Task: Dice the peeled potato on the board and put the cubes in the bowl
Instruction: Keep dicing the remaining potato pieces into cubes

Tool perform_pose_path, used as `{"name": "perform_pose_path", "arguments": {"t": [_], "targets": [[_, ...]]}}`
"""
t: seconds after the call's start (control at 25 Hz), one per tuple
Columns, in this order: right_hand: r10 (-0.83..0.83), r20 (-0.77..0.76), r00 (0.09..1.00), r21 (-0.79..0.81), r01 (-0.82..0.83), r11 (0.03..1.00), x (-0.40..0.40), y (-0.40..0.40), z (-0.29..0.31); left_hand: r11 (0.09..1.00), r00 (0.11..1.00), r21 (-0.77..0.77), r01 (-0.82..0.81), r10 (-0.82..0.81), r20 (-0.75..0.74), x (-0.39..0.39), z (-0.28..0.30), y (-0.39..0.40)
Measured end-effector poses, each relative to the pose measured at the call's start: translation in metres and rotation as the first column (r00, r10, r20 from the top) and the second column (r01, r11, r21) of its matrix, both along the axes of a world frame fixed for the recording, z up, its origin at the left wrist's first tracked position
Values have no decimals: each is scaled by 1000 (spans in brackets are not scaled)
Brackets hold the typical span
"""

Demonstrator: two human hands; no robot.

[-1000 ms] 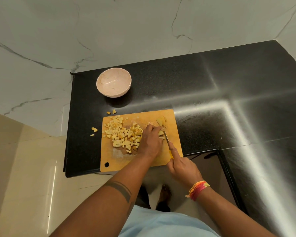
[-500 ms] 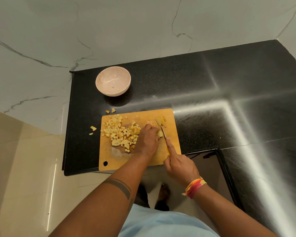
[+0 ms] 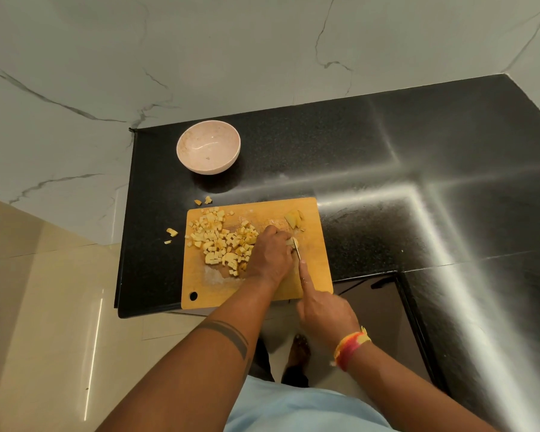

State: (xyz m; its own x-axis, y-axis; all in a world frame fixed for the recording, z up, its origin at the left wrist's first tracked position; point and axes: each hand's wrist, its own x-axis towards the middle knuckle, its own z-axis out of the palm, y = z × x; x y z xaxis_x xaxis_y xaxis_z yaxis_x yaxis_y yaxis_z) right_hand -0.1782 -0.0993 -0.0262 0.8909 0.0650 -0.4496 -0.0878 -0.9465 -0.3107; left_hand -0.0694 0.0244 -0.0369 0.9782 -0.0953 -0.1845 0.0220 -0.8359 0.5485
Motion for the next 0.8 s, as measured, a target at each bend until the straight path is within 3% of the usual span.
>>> {"name": "perform_pose_path", "arguments": {"t": [0.16, 0.56, 0.8], "targets": [[-10, -25, 1000, 35, 11, 999, -27, -8, 1, 1000, 999, 4, 30, -30, -20, -2, 0, 2], [9, 28, 1000, 34, -10, 999, 25, 13, 4, 999, 999, 9, -36, 36, -25, -5, 4, 5], [8, -14, 1000, 45, -7, 999, -17, 2, 4, 999, 999, 4, -39, 40, -16, -4, 3, 2]]}}
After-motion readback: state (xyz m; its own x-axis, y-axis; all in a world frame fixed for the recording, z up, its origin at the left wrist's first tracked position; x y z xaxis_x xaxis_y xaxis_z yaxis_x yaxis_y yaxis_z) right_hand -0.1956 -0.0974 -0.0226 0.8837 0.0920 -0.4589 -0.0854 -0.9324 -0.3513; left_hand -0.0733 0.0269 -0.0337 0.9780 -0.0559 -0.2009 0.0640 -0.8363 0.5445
